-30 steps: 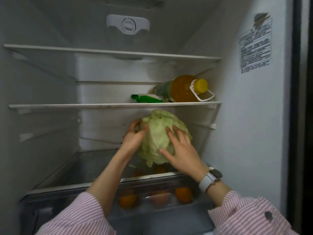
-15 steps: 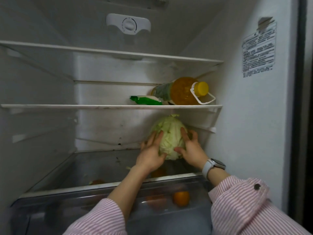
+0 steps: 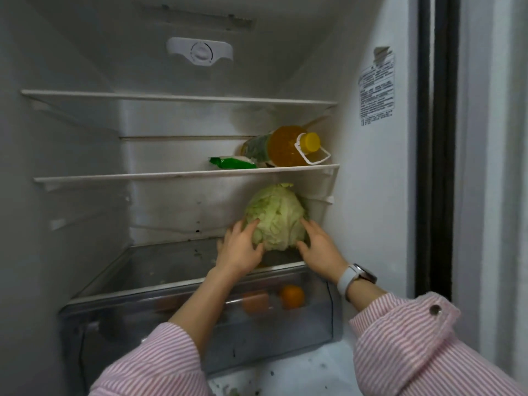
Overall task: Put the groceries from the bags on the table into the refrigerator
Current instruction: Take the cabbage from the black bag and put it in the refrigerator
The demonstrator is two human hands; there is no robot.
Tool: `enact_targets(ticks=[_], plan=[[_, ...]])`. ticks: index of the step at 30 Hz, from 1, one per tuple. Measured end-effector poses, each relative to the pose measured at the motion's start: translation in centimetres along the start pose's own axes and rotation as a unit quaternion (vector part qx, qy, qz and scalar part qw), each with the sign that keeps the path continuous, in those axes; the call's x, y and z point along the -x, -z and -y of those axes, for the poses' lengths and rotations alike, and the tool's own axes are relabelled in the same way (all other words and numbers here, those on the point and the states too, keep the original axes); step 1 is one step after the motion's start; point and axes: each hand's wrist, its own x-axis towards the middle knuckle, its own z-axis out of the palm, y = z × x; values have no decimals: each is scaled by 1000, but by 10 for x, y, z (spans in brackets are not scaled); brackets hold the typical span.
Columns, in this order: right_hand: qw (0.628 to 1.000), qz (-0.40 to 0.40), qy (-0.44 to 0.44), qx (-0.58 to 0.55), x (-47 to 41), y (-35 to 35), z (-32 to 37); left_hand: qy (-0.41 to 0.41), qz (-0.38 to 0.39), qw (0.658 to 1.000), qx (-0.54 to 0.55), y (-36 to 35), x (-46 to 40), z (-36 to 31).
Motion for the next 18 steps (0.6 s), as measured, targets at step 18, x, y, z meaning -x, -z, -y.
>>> enact_targets(ticks=[18], plan=[[940, 258, 61, -216, 427, -28, 60, 302, -75, 950, -22, 21, 518, -41]])
